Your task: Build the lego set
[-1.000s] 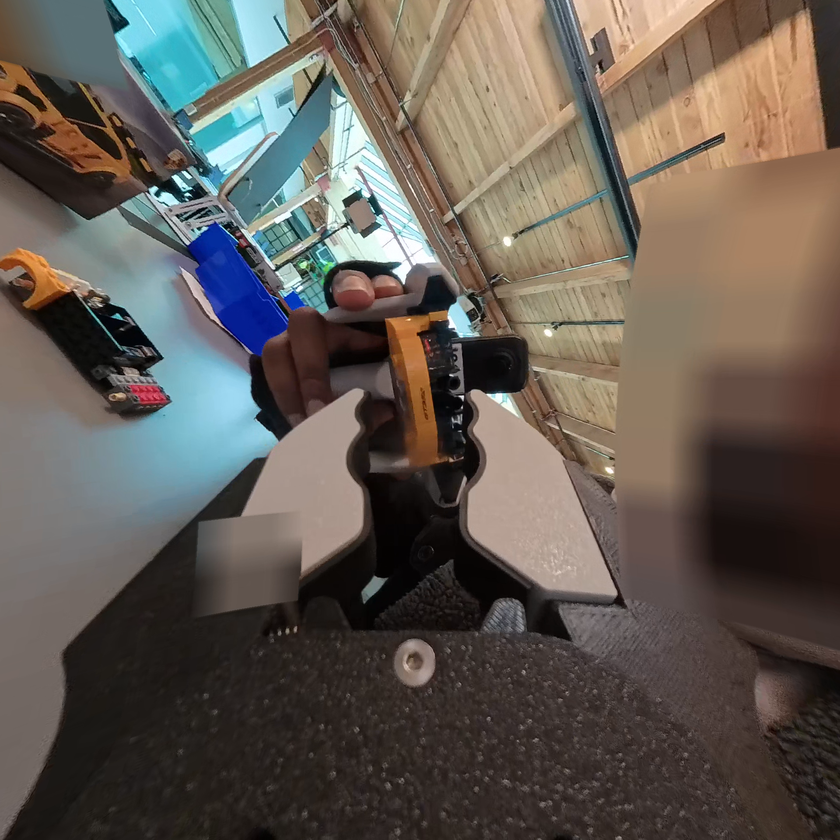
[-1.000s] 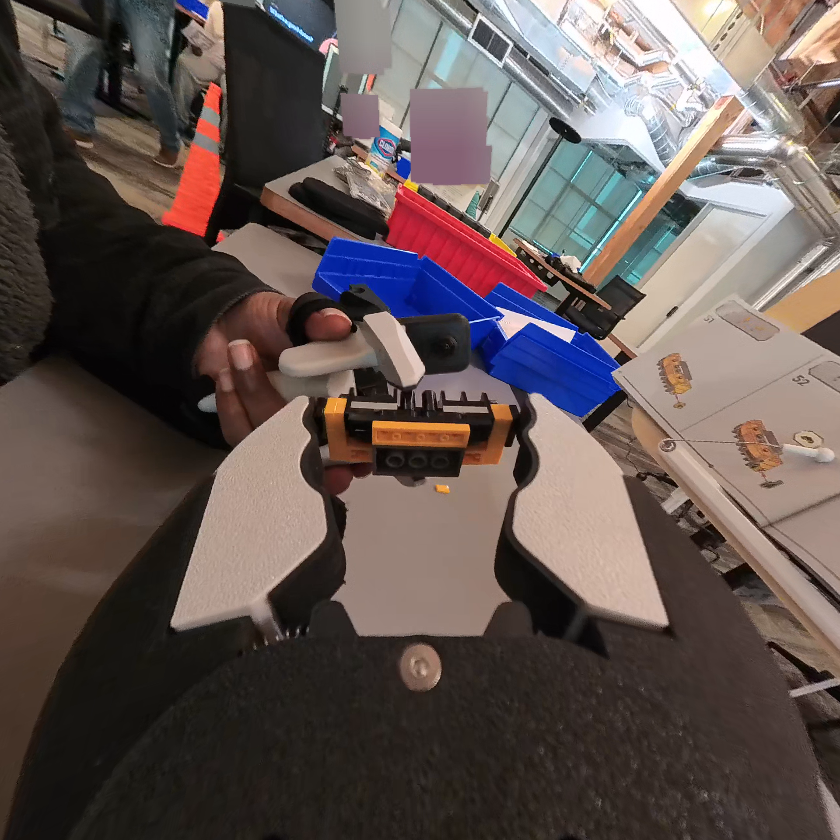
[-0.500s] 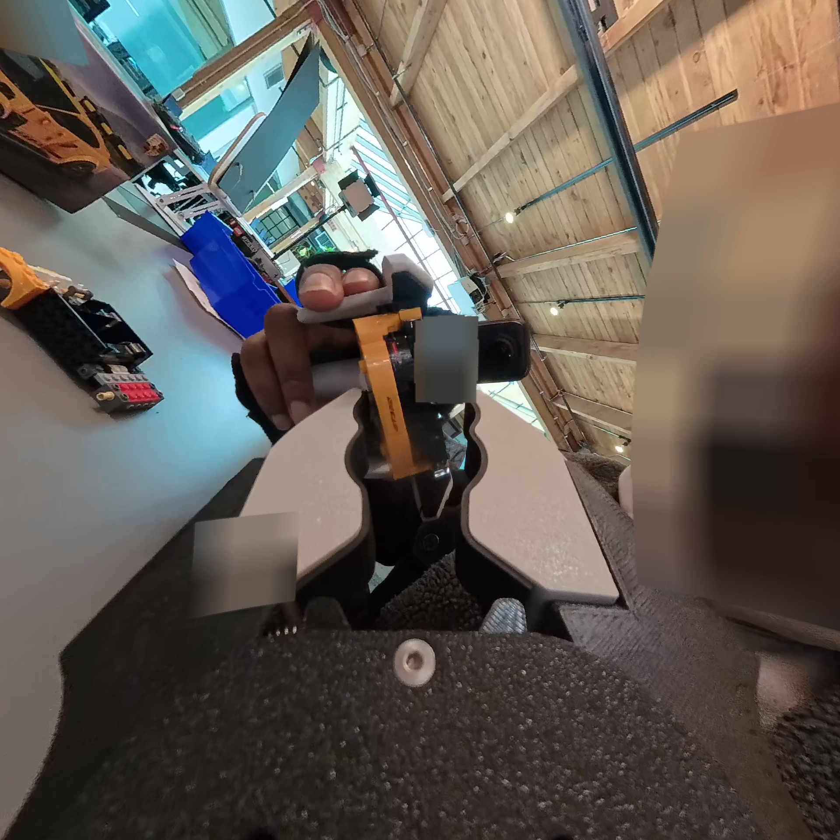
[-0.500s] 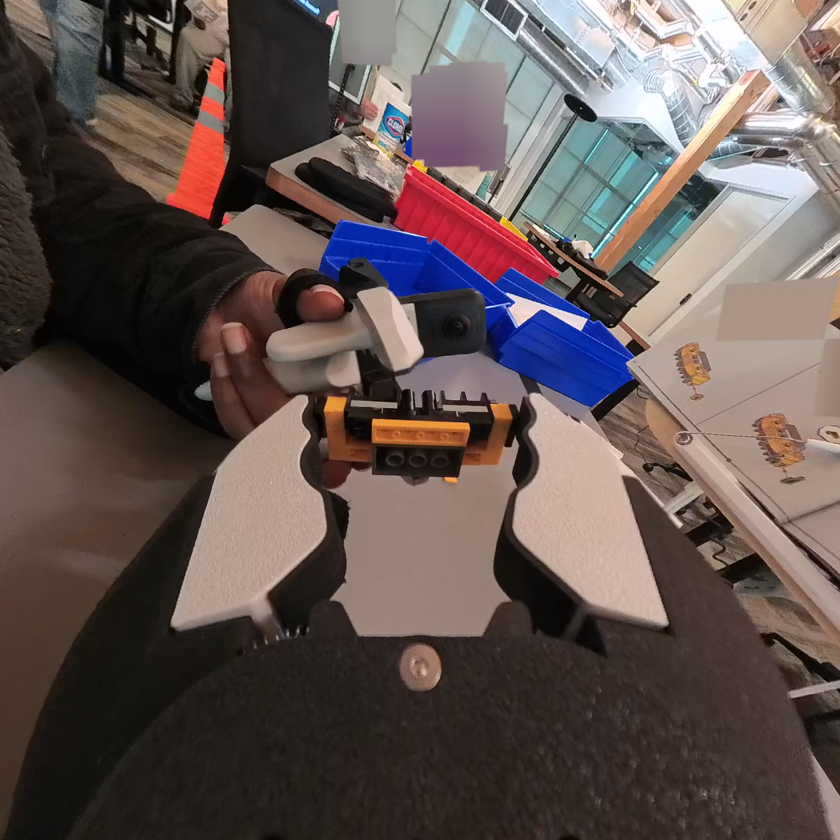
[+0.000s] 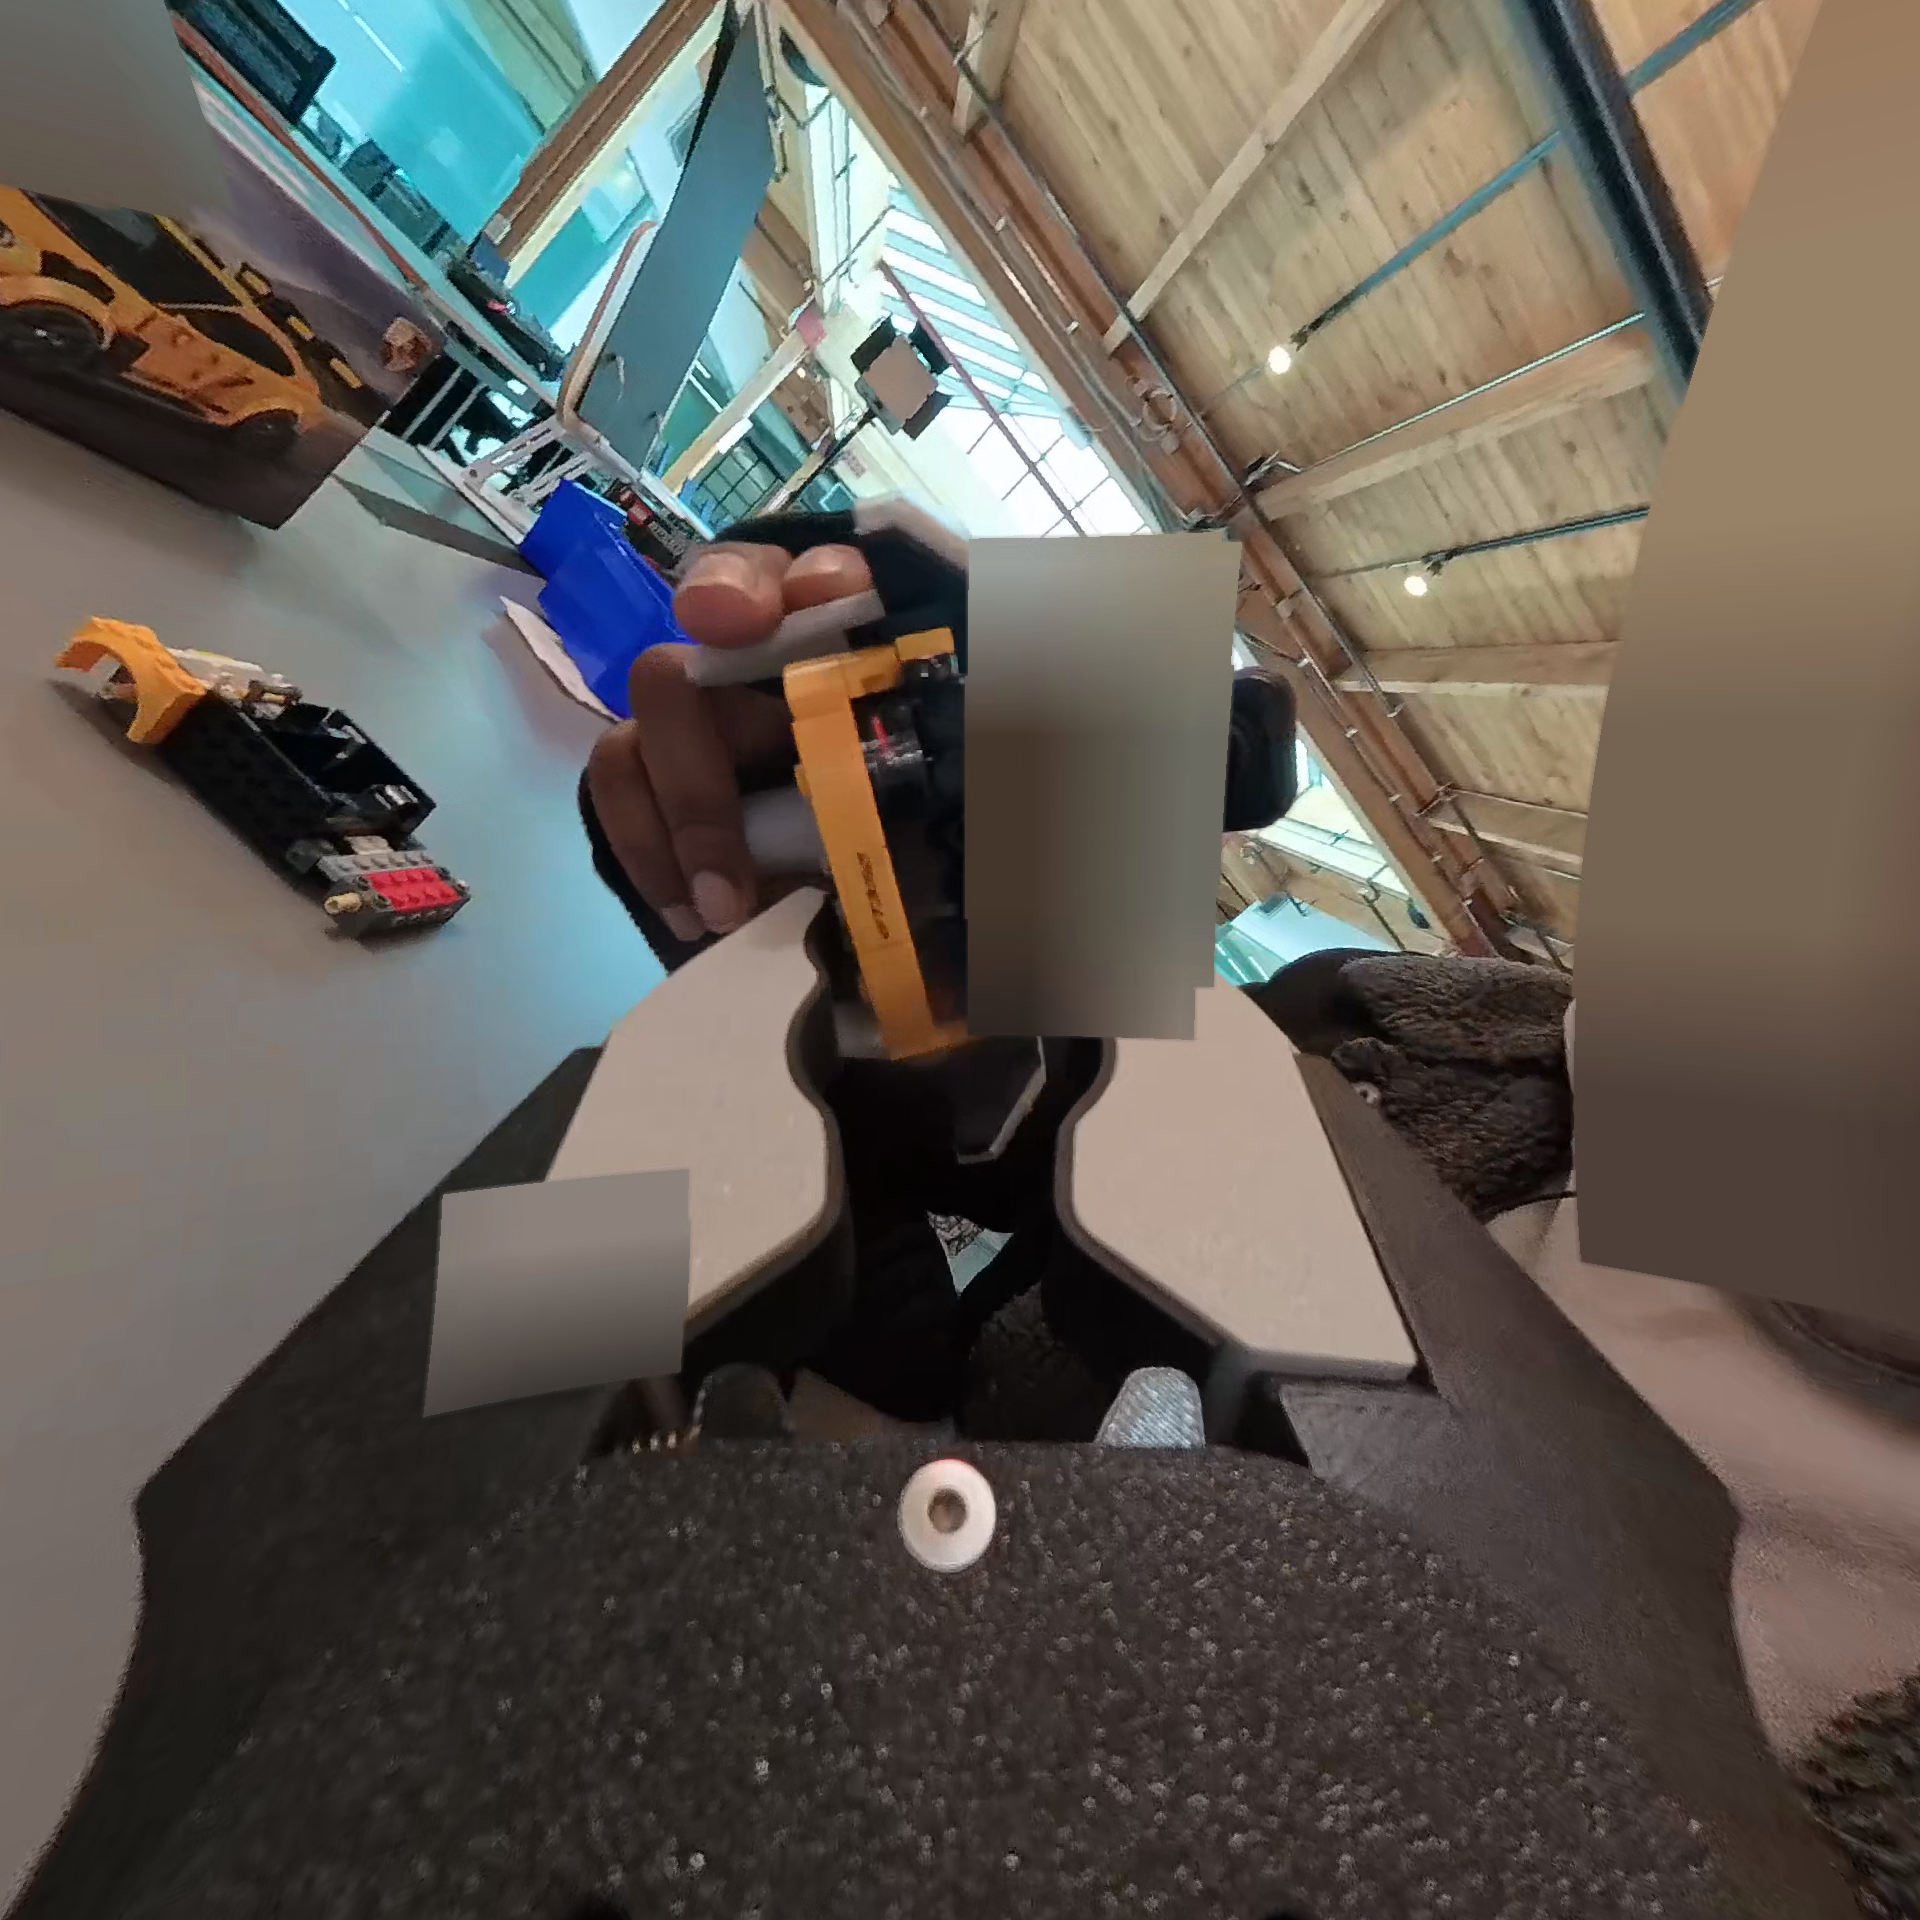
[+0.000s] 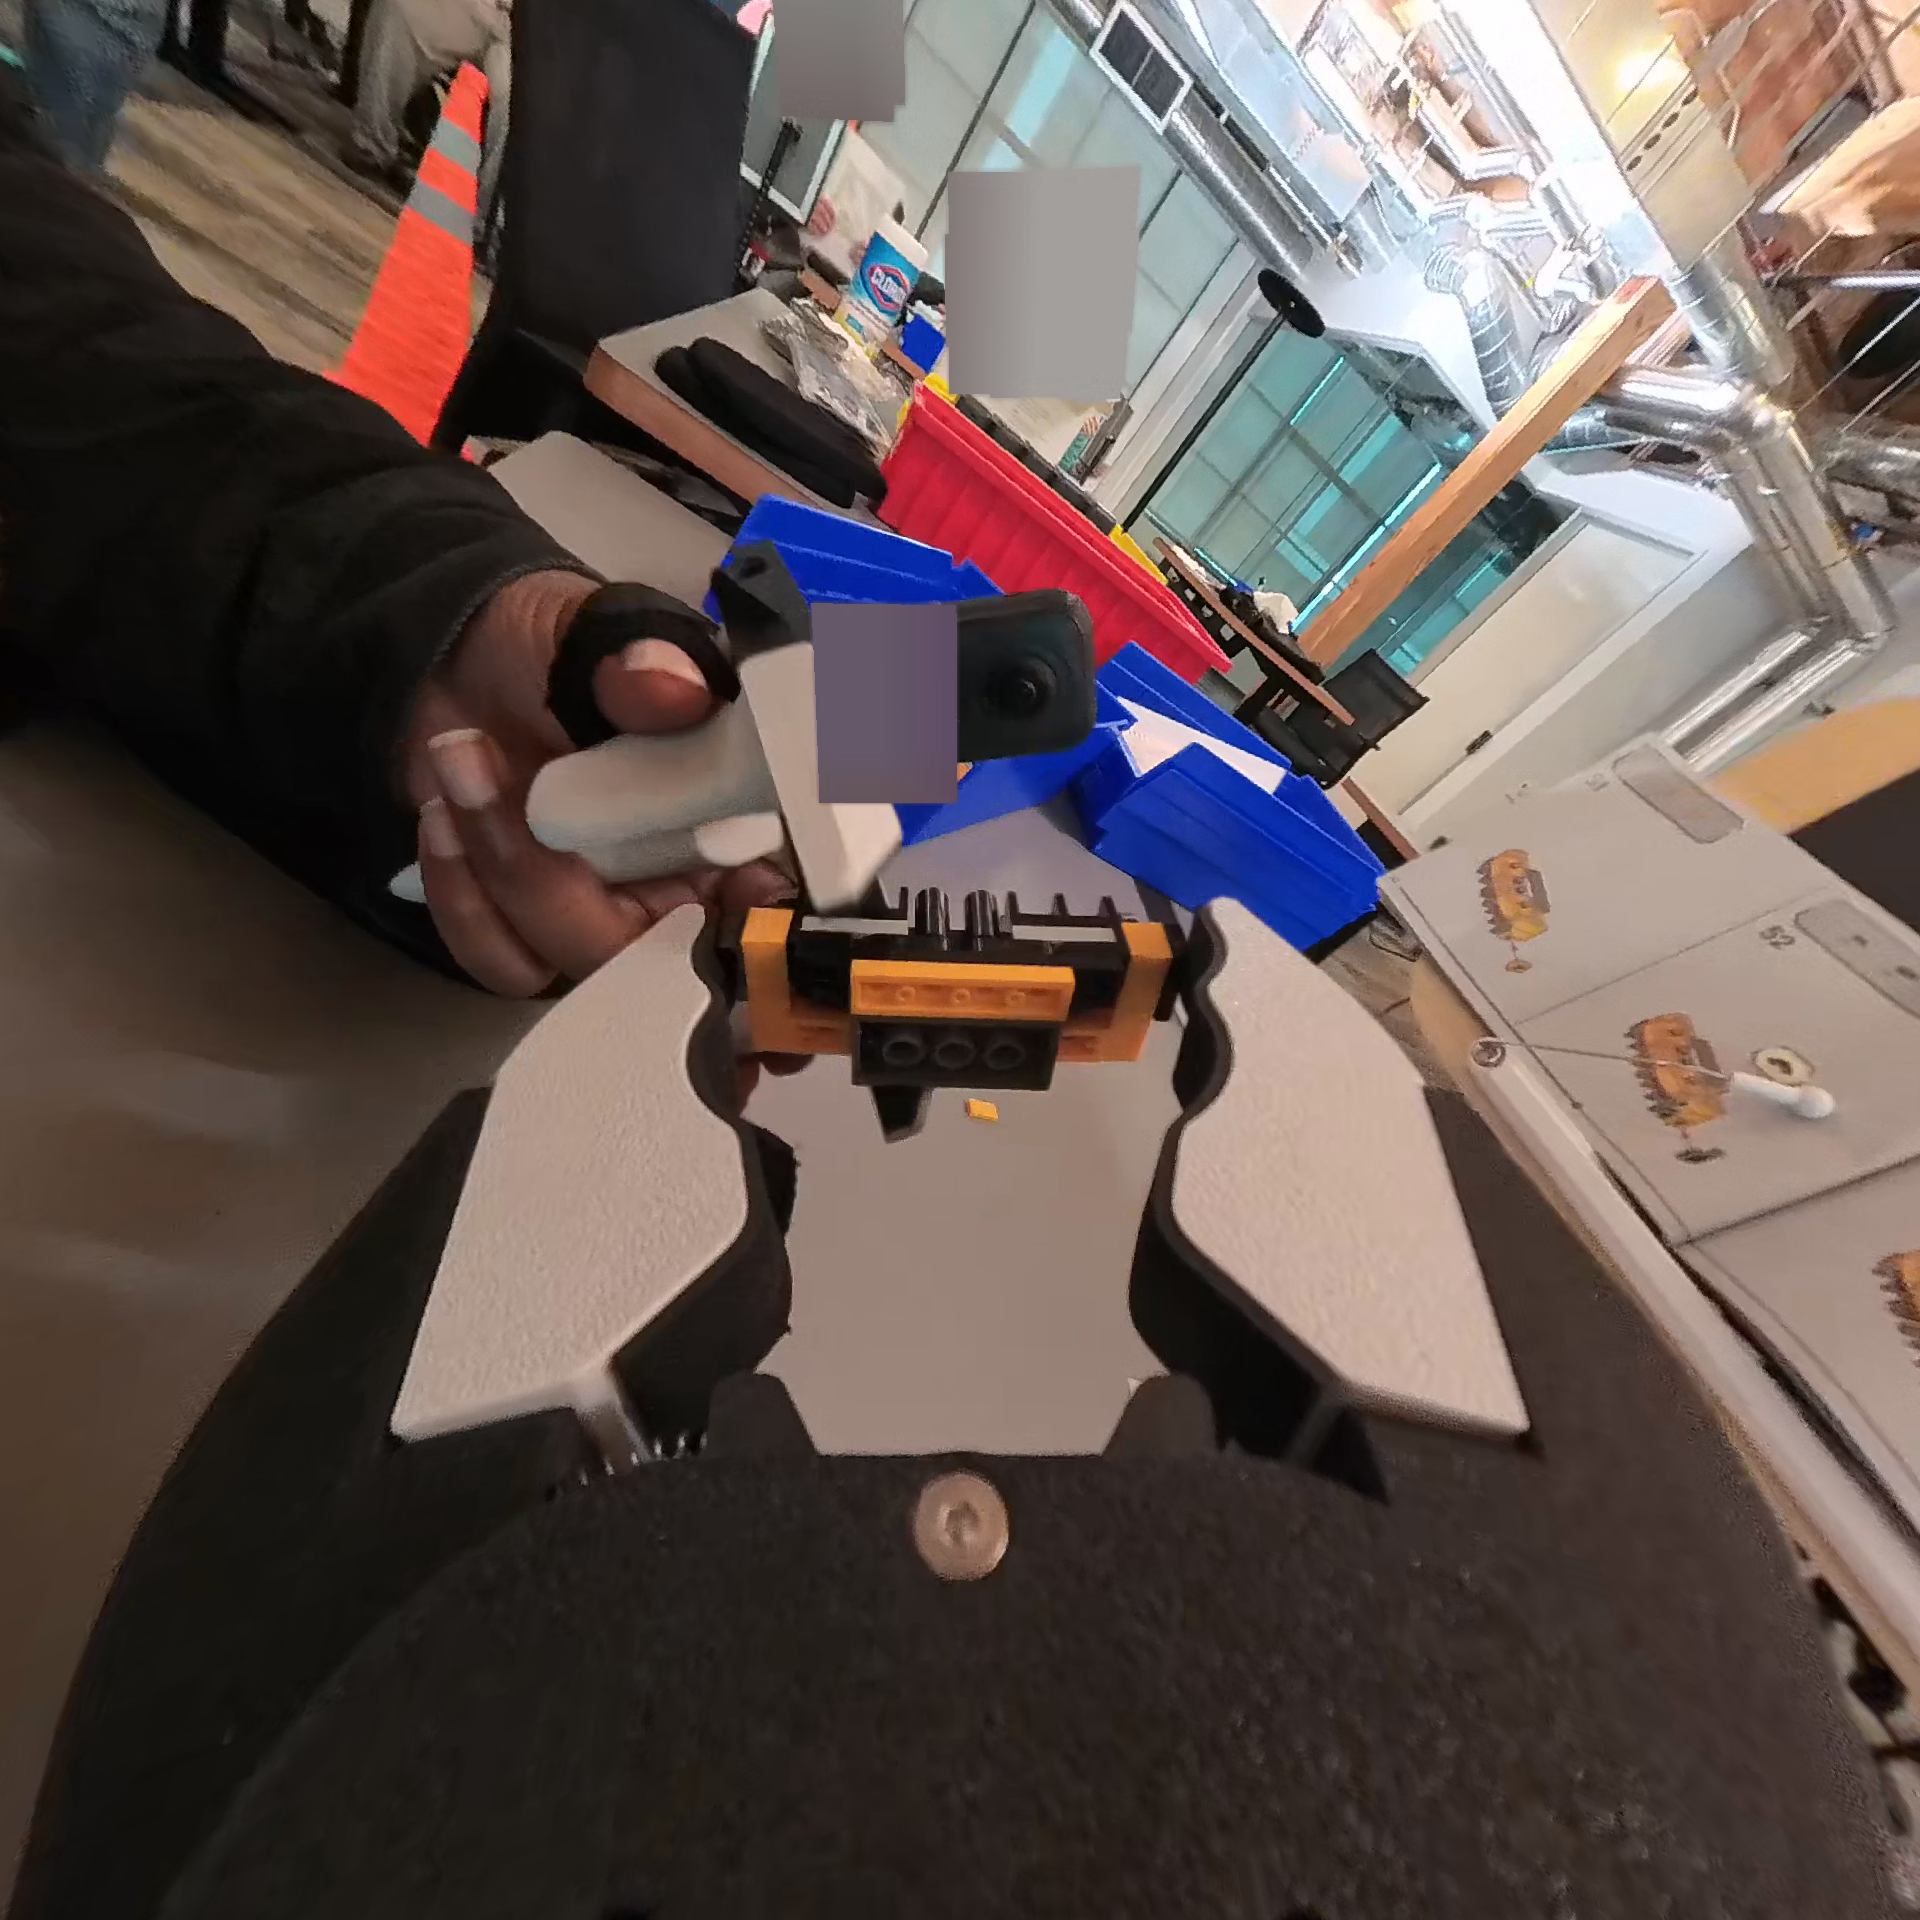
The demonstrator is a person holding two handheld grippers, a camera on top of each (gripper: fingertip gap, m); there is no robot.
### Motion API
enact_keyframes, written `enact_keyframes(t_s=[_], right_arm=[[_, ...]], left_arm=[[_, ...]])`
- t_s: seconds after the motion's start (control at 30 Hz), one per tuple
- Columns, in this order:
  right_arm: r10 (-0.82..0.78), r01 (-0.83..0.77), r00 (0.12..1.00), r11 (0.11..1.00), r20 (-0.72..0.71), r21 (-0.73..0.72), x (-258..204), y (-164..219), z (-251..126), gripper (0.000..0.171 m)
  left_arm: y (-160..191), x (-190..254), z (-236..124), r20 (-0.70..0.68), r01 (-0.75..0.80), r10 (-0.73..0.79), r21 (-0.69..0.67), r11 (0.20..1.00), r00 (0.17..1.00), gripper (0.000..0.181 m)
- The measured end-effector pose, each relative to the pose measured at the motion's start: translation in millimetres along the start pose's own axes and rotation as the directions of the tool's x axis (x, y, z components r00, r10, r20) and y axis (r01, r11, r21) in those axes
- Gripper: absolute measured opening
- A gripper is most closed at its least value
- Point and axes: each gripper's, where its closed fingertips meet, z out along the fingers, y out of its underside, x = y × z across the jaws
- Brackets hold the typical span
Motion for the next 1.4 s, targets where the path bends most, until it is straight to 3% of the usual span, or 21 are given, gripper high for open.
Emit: enact_keyframes(t_s=[0.03,0.23,0.3,0.37,0.47,0.6,0.77,0.87,1.07,1.23,1.3,1.4], right_arm=[[-0.014,0.014,1.0,1.0,-0.001,-0.002,-1.3,-1.7,0.6,0.083],[-0.062,0.062,0.998,0.997,-0.011,-0.052,-5.4,-4.1,4.8,0.083],[0.018,-0.018,1.0,0.999,0.004,-0.043,-2.6,-6.1,2.0,0.089],[0.169,-0.167,0.985,0.985,0.044,-0.044,2.6,-6.7,-3.1,0.087],[0.325,-0.325,0.944,0.946,0.054,-0.017,14.2,-10.0,-10.7,0.065],[0.496,-0.498,0.864,0.867,0.085,-0.007,20.2,-13.3,-12.5,0.043],[0.49,-0.476,0.867,0.868,0.088,-0.143,-0.5,1.8,1.2,0.038],[0.476,-0.451,0.874,0.87,0.1,-0.199,-13.9,7.7,8.4,0.039],[0.475,-0.446,0.877,0.862,0.078,-0.24,-21.7,10.2,15.4,0.034],[0.427,-0.414,0.904,0.88,0.003,-0.234,-14.5,9.8,17.2,0.021],[0.39,-0.389,0.92,0.893,-0.043,-0.227,-9.1,12.6,17.7,0.02],[0.301,-0.327,0.941,0.928,-0.155,-0.179,9.9,16.3,13.8,0.02]], left_arm=[[0.7,-1.1,-0.7,0.01,0.009,-0.009,0.0,1.0,1.0,0.032],[3.4,1.0,-8.2,0.075,-0.045,0.049,-0.049,0.998,0.996,0.029],[1.5,-0.9,-15.6,0.139,-0.14,0.152,-0.093,0.986,0.979,0.029],[0.1,-12.4,-27.8,0.262,-0.297,0.343,-0.199,0.934,0.902,0.029],[-6.4,-24.9,-47.5,0.36,-0.55,0.674,-0.394,0.737,0.646,0.029],[-18.6,-37.6,-70.2,0.346,-0.678,0.924,-0.64,0.361,0.164,0.029],[-23.9,-34.6,-77.5,0.207,-0.618,0.941,-0.786,-0.001,-0.266,0.029],[-21.0,-33.7,-75.5,0.107,-0.544,0.909,-0.826,-0.144,-0.403,0.029],[-17.5,-37.0,-76.6,0.012,-0.45,0.872,-0.86,-0.241,-0.489,0.029],[-23.6,-37.4,-76.3,0.024,-0.447,0.871,-0.865,-0.228,-0.49,0.029],[-25.5,-40.9,-77.9,0.076,-0.485,0.908,-0.862,-0.148,-0.411,0.033],[-30.9,-42.9,-85.7,0.297,-0.606,0.942,-0.782,0.146,-0.157,0.044]])
